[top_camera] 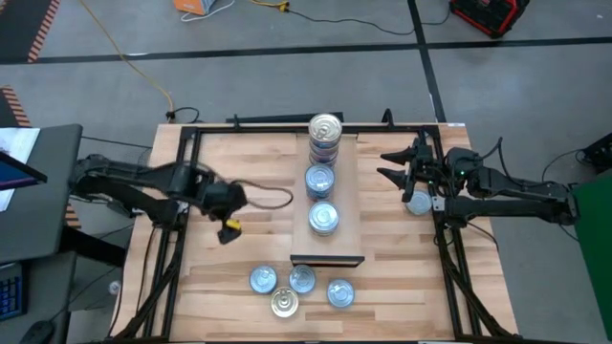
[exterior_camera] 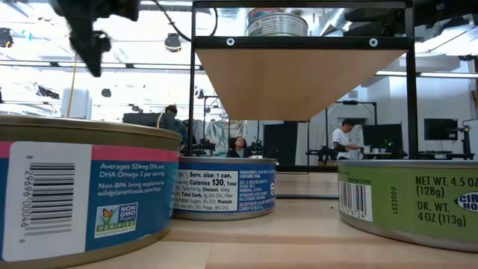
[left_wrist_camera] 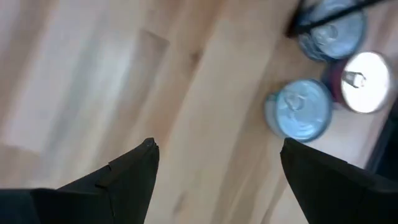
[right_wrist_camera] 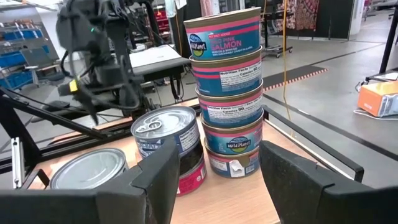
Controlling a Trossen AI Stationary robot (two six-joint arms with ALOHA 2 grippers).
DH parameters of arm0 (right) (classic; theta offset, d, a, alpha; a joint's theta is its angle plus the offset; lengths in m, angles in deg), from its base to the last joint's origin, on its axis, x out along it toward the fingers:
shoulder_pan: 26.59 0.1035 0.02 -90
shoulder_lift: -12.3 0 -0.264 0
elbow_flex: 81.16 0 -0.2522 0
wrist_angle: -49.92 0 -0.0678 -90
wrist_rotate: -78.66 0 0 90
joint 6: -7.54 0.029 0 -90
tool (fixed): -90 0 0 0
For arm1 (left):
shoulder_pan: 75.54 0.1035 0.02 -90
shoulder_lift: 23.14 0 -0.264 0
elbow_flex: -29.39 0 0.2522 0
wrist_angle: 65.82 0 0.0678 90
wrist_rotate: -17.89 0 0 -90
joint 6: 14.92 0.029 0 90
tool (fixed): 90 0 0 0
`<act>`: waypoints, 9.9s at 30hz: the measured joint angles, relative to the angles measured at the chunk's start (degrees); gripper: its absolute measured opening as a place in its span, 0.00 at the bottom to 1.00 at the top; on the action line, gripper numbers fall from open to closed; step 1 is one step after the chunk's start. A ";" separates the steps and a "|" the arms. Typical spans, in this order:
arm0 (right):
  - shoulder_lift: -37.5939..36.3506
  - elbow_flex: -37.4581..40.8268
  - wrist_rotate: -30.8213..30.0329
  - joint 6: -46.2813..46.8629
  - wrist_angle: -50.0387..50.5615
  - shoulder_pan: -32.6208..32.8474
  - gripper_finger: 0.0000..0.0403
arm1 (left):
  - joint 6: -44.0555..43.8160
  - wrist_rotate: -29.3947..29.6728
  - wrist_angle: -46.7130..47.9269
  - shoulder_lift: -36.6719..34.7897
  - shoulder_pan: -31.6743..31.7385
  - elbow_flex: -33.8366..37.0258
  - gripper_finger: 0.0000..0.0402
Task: Stack canned seafood by type on shelf
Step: Stack the yellow and blue tuna can on the shelf on top of the blue tuna can
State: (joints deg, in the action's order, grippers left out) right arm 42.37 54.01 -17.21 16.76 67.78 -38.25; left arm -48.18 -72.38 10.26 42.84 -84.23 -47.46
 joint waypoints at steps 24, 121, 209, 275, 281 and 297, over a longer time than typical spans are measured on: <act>8.56 0.00 0.00 -2.02 -10.12 -0.13 0.60 | -16.08 10.74 -39.86 13.32 -31.04 17.62 0.80; 8.61 0.00 0.02 -1.71 -11.93 0.00 0.60 | -36.50 13.03 -17.58 3.77 -27.82 11.23 0.80; 8.63 -0.02 1.88 -1.73 -13.16 0.07 0.60 | -15.32 -6.29 -34.42 9.17 -13.24 26.36 0.00; 8.68 -0.02 1.84 -1.71 -12.24 0.07 0.60 | -15.60 3.55 2.24 34.81 -22.49 -12.82 0.34; 8.67 -0.02 1.84 -1.71 -12.24 0.07 0.60 | -15.67 9.29 12.89 29.95 -22.65 -19.49 0.34; 8.67 -0.02 1.84 -1.14 -11.44 0.05 0.60 | 39.33 67.69 2.53 20.76 -27.77 -24.70 0.37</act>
State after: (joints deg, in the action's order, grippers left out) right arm 51.04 53.99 -15.37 15.61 56.34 -38.20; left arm -8.85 -4.69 12.79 63.60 -112.01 -72.16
